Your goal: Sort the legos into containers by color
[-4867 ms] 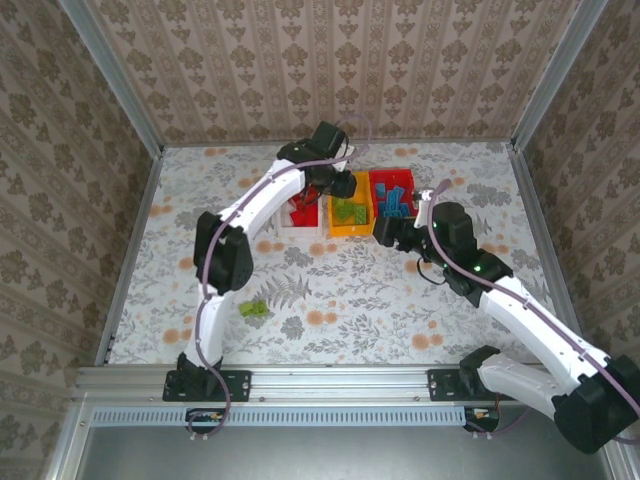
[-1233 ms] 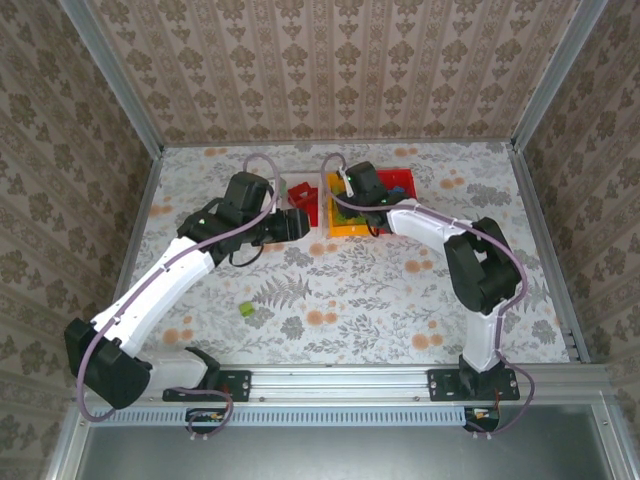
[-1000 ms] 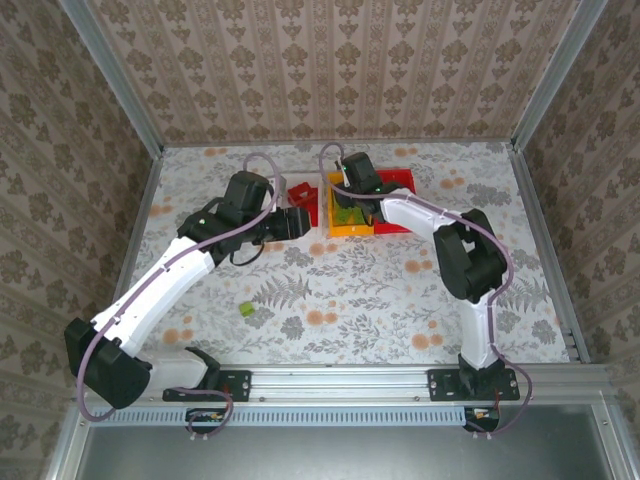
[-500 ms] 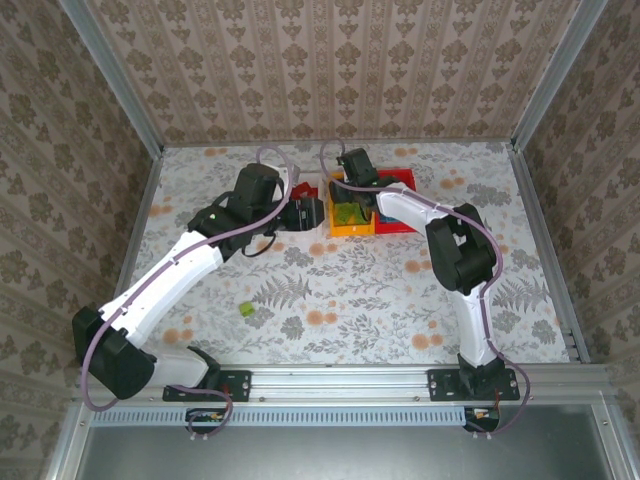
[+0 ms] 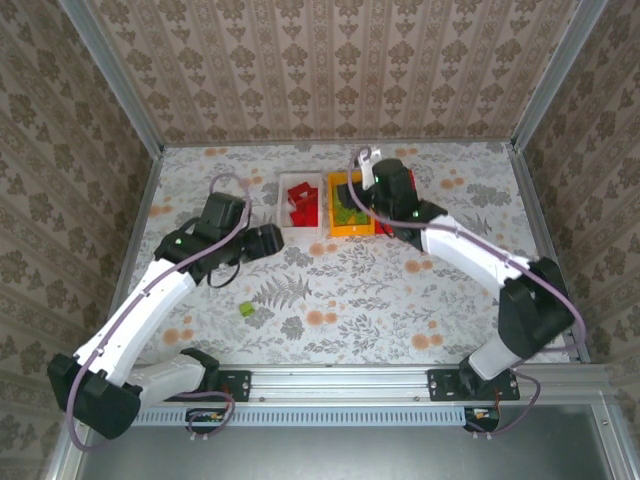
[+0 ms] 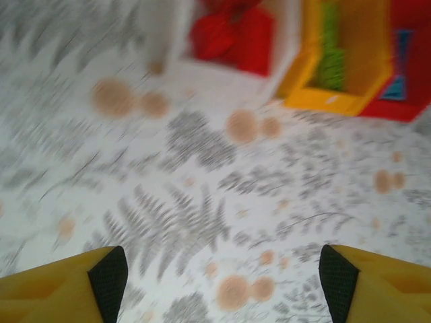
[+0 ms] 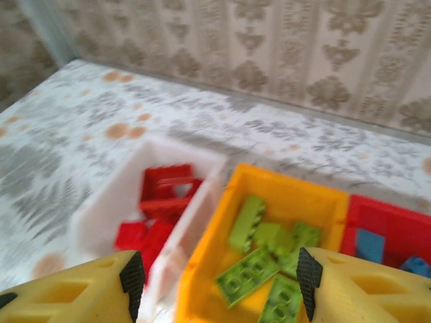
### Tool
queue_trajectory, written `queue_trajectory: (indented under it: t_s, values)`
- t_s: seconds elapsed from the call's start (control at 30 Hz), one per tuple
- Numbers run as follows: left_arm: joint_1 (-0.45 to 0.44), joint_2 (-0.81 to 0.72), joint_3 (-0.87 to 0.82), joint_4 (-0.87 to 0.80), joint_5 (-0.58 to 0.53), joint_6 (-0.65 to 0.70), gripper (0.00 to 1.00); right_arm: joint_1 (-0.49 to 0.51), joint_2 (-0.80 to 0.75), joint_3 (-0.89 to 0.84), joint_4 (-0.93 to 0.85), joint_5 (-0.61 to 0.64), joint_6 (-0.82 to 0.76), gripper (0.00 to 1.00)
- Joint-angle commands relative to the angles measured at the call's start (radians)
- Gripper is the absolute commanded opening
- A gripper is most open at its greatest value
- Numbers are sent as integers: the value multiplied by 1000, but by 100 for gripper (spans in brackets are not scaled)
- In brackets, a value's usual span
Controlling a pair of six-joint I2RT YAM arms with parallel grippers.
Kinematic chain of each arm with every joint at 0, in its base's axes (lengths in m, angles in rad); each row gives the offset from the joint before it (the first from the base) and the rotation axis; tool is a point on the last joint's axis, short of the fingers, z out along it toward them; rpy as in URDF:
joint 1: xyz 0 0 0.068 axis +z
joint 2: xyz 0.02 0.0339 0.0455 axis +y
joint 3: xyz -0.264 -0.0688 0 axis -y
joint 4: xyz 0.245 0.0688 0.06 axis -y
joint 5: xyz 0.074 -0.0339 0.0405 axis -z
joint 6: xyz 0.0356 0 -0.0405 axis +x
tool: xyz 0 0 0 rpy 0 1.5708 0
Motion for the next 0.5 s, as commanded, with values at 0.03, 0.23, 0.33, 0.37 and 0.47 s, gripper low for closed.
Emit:
queue_trajectory:
  t_s: [0.03, 0.23, 0.33, 0.37, 0.47]
  values:
    - [44, 15, -124, -199, 30, -131, 80, 105, -98, -178, 66, -127, -62, 68]
    - [90, 134, -213, -172, 84, -117, 83, 245, -227, -331, 38, -242, -36, 75]
    - [93, 185, -232, -141, 77, -100, 84, 266, -271, -396, 62, -291, 8, 77]
    - [97, 201, -240, -132, 79, -97, 83, 268, -282, -411, 66, -307, 18, 77]
    - [107, 243, -257, -112, 73, -86, 81, 271, -300, -425, 51, -316, 33, 77]
